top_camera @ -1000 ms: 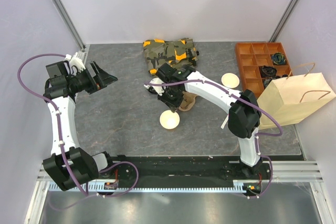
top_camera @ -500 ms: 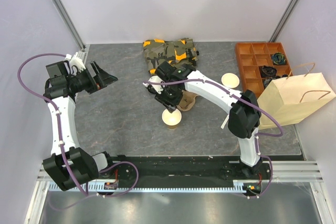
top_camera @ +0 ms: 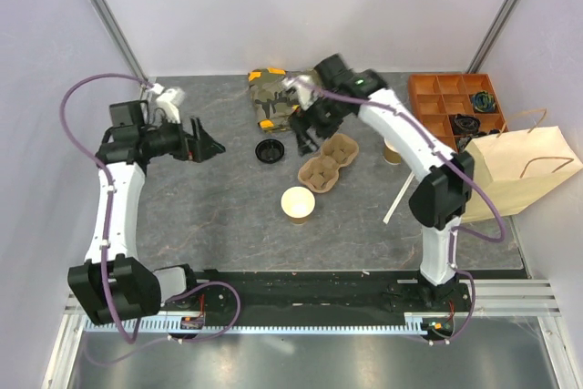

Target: Pack the takeout coffee

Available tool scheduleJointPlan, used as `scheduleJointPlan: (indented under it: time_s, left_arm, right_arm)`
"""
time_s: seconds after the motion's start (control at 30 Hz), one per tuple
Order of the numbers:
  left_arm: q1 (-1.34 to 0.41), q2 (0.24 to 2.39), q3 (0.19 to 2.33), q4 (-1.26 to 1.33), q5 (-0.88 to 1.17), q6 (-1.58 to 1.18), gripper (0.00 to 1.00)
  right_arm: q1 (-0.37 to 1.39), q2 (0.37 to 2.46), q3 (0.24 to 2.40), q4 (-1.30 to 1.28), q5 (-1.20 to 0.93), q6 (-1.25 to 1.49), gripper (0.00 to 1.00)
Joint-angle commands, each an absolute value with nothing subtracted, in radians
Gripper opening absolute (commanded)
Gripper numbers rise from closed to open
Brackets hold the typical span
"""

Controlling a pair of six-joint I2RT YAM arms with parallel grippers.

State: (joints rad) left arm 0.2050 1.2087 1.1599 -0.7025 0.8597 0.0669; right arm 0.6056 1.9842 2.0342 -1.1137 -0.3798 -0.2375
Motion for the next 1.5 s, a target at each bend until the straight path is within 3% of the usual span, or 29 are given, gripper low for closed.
scheduleJointPlan:
  time_s: [0.0, 0.2, 0.3, 0.5, 0.77, 1.0, 1.47]
  left_arm:
    - [0.077, 1.229, 1.184, -0.706, 0.804, 0.471, 1.00]
    - [-0.023, 1.264, 1.092, -0.699, 0.906, 1.058, 1.00]
    - [-0.087, 1.316, 1.091, -0.698, 0.832, 1.272, 1.00]
    - [-0.143, 1.471, 1.133, -0.684, 0.756, 1.503, 1.00]
    - [-0.184, 1.713, 1.255, -0.684, 0.680, 1.594, 0.93]
    - [-0.241, 1.864, 1.345, -0.683, 0.594, 1.586, 0.76]
    - [-0.307, 1.953, 1.350, -0.606, 0.519, 1.605, 0.52]
  right_arm:
    - [0.402, 1.885, 2.086, -1.078, -0.541, -0.215, 0.98]
    - [0.341, 1.841, 2.048, -0.982, -0.555, -0.184, 0.98]
    - [0.333, 1.786, 1.936, -0.856, -0.526, -0.103, 0.98]
    - [0.314, 1.660, 1.770, -0.606, -0.502, -0.087, 0.98]
    - [0.299, 1.718, 1.839, -0.656, -0.594, -0.074, 0.98]
    - [0.295, 1.723, 1.816, -0.658, -0.617, -0.055, 0.98]
    - [0.279, 1.736, 1.825, -0.676, -0.592, -0.075, 0.98]
